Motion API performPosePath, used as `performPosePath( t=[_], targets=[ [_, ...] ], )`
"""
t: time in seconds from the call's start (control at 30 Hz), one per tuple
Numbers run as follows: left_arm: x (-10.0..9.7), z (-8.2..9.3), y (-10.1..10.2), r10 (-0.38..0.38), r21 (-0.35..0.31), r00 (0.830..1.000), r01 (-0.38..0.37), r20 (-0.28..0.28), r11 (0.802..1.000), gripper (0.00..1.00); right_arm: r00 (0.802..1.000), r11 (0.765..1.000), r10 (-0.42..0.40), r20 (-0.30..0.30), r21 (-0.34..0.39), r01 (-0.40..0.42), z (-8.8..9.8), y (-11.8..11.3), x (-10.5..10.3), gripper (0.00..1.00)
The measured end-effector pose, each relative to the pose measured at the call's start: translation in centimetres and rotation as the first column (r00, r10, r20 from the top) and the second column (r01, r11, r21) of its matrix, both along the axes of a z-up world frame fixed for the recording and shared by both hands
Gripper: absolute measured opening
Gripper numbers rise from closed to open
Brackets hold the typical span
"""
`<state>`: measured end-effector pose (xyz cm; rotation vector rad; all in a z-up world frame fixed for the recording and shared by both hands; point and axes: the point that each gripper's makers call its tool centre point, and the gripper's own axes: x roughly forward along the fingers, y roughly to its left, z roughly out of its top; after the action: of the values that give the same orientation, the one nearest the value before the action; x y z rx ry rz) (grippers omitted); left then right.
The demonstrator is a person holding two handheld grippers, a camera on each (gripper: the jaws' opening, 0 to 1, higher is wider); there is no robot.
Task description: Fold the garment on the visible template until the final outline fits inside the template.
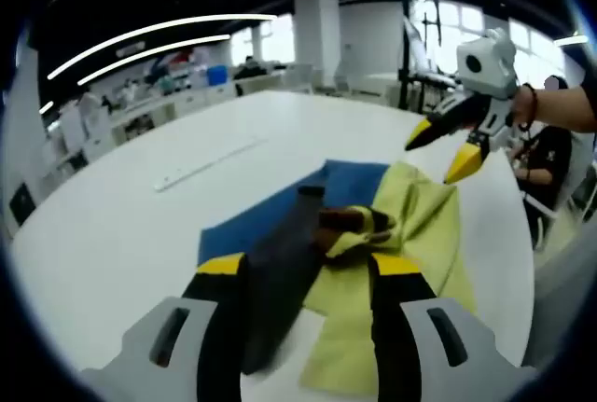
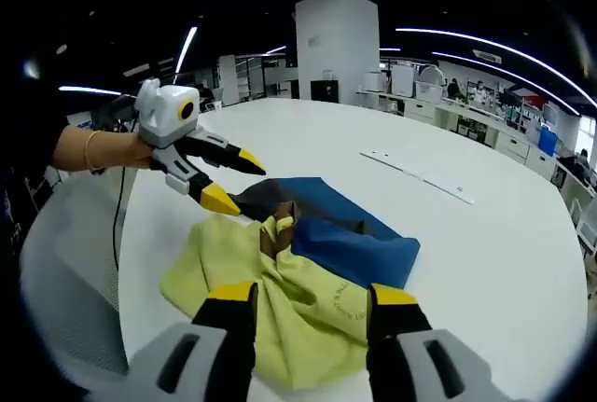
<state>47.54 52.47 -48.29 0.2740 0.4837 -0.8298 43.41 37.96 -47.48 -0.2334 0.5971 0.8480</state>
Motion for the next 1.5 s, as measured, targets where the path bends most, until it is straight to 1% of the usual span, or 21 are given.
performPosePath(
  t=[0.1,0.2,0.27,0.37,0.47,0.57,0.63,0.73,0.8,0.9,0.93,1.03,1.2,1.37,1.5],
  targets=[
    [0.6,-0.8,0.0,0.006,0.007,1.0,-0.006,-0.015,1.0,0.44,1.0,1.0,0.007,-0.011,-0.005,-0.007,-0.6,0.1,0.7,0.41],
    [1.1,-1.6,0.1,0.014,0.013,0.999,-0.014,-0.031,1.0,0.4,0.999,1.0,0.021,-0.032,-0.003,-0.021,-1.1,0.4,1.2,0.36],
    [1.4,-2.0,0.2,0.024,0.011,0.999,-0.024,-0.043,1.0,0.39,0.999,1.0,0.028,-0.034,-0.01,-0.028,-1.3,0.6,1.4,0.34],
    [1.7,-2.6,0.4,0.036,0.018,0.998,-0.035,-0.056,0.999,0.35,0.998,0.998,0.05,-0.037,-0.047,-0.052,-1.9,0.7,1.8,0.33],
    [1.7,-3.1,0.1,0.032,0.016,0.997,-0.031,-0.073,0.999,0.31,0.997,0.995,0.074,-0.028,-0.068,-0.076,-2.1,0.9,1.8,0.26],
    [1.7,-3.8,-0.2,0.023,0.04,0.997,-0.019,-0.079,0.999,0.28,0.995,0.992,0.093,-0.041,-0.087,-0.097,-2.6,1.1,1.7,0.23],
    [1.7,-4.1,-0.3,0.022,0.05,0.996,-0.017,-0.086,0.999,0.27,0.994,0.989,0.102,-0.04,-0.102,-0.106,-2.8,1.1,1.7,0.21],
    [1.7,-4.5,-0.4,0.024,0.052,0.995,-0.019,-0.098,0.998,0.22,0.992,0.984,0.122,-0.041,-0.125,-0.126,-3.1,1.1,1.5,0.15],
    [1.8,-5.0,-0.3,0.029,0.079,0.994,-0.021,-0.105,0.997,0.2,0.991,0.981,0.127,-0.046,-0.143,-0.132,-3.4,1.0,1.5,0.1],
    [1.6,-5.3,-0.5,0.024,0.079,0.994,-0.016,-0.111,0.997,0.17,0.991,0.978,0.12,-0.058,-0.164,-0.128,-3.8,0.7,1.4,0.02],
    [1.7,-5.1,-0.6,0.027,0.067,0.994,-0.02,-0.103,0.998,0.16,0.992,0.978,0.114,-0.061,-0.166,-0.123,-3.9,0.6,1.4,0.0],
    [1.8,-5.1,-0.4,0.039,0.072,0.994,-0.031,-0.107,0.997,0.14,0.993,0.981,0.1,-0.061,-0.158,-0.109,-3.9,0.4,1.5,0.0],
    [1.8,-4.6,-0.4,0.051,0.06,0.993,-0.045,-0.103,0.997,0.05,0.996,0.988,0.073,-0.052,-0.13,-0.079,-3.2,0.3,1.8,0.0],
    [1.6,-4.6,-0.6,0.045,0.076,0.995,-0.039,-0.087,0.996,0.02,0.999,0.993,0.039,-0.03,-0.111,-0.042,-2.3,-0.1,2.0,0.0],
    [1.6,-3.9,-0.6,0.049,0.072,0.996,-0.044,-0.073,0.996,0.01,1.0,0.995,0.012,-0.018,-0.098,-0.014,-1.8,-0.5,2.2,0.0]
  ],
)
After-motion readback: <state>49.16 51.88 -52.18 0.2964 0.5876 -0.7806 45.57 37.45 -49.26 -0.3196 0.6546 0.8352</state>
